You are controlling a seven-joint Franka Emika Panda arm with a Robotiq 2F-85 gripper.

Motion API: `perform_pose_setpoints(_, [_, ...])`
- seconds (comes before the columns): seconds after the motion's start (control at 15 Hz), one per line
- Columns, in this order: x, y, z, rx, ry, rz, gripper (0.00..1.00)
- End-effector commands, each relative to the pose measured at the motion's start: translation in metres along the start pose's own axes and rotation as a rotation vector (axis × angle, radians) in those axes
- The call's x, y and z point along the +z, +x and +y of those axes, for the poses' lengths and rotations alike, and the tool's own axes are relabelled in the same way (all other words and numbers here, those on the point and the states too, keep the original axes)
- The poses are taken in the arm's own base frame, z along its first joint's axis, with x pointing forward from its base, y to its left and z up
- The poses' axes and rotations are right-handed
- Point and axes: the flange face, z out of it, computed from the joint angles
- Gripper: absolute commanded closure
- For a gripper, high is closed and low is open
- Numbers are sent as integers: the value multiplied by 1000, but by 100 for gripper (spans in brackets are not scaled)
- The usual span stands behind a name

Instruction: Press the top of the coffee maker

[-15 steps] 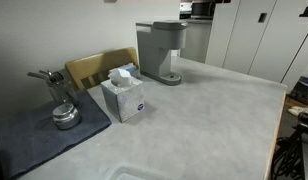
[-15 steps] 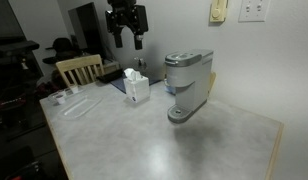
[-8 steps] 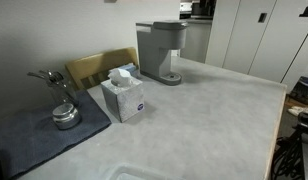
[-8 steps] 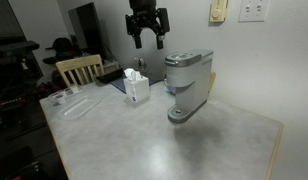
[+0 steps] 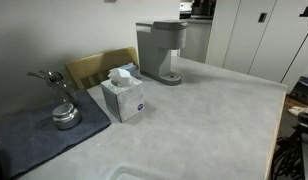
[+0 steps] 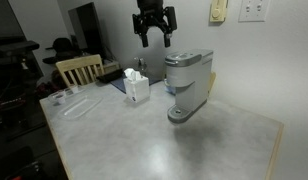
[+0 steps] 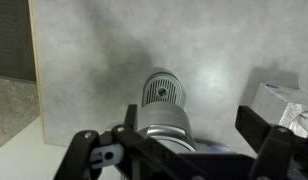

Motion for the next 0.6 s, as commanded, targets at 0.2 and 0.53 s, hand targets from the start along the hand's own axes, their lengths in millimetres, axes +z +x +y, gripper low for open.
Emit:
perform_pose_setpoints(0.2, [-1,0,0,0,0,0,0])
perform_pose_setpoints(0.53, [4,12,0,-10,-13,10,0])
